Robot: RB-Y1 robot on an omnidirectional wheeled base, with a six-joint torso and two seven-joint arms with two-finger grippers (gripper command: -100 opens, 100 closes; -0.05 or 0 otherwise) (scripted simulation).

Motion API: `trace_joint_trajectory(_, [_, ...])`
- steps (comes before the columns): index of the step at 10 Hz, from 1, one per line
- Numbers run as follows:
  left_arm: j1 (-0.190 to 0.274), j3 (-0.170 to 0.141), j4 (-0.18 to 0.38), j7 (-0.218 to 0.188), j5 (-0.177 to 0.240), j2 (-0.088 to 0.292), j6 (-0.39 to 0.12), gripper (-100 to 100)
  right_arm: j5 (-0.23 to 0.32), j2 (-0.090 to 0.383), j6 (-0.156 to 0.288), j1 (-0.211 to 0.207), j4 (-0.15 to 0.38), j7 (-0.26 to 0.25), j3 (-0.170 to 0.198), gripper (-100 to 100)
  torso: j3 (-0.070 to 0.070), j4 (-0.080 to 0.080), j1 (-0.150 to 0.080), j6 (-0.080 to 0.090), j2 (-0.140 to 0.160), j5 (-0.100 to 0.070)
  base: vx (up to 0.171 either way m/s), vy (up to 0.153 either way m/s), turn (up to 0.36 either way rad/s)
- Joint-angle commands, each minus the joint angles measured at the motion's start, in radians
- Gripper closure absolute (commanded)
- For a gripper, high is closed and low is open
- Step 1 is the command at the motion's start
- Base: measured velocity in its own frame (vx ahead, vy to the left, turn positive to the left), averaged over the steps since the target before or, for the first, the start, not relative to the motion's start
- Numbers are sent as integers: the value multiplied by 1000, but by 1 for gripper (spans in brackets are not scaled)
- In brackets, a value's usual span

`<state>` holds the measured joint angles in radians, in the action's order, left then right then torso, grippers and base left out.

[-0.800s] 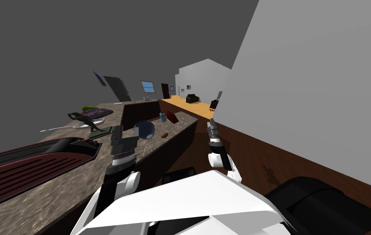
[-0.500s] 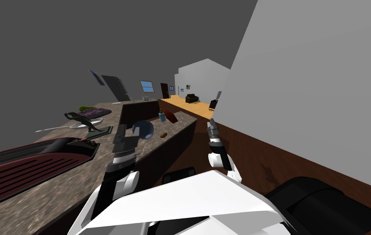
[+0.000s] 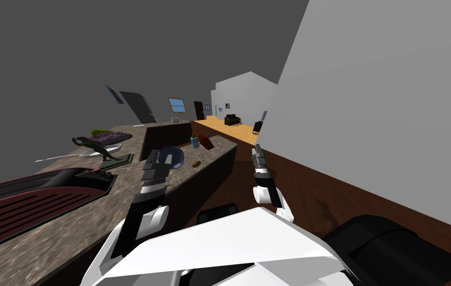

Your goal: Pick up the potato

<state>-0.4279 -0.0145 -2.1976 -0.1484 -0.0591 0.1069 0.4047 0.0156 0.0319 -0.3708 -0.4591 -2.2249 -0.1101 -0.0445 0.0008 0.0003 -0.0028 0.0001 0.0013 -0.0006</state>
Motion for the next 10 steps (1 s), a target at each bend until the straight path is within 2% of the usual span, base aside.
trace_joint_trajectory(1, [10,-5,-3,-8,14,12,-50,-100,0,0,0,0,0,0,0,0,0,0,0,0,0,0,-23,-49,-44])
trace_joint_trajectory(10, [56,-16,-2,-31,53,31,-263,-100,0,0,0,0,0,0,0,0,0,0,1,0,-1,0,-13,-37,-18])
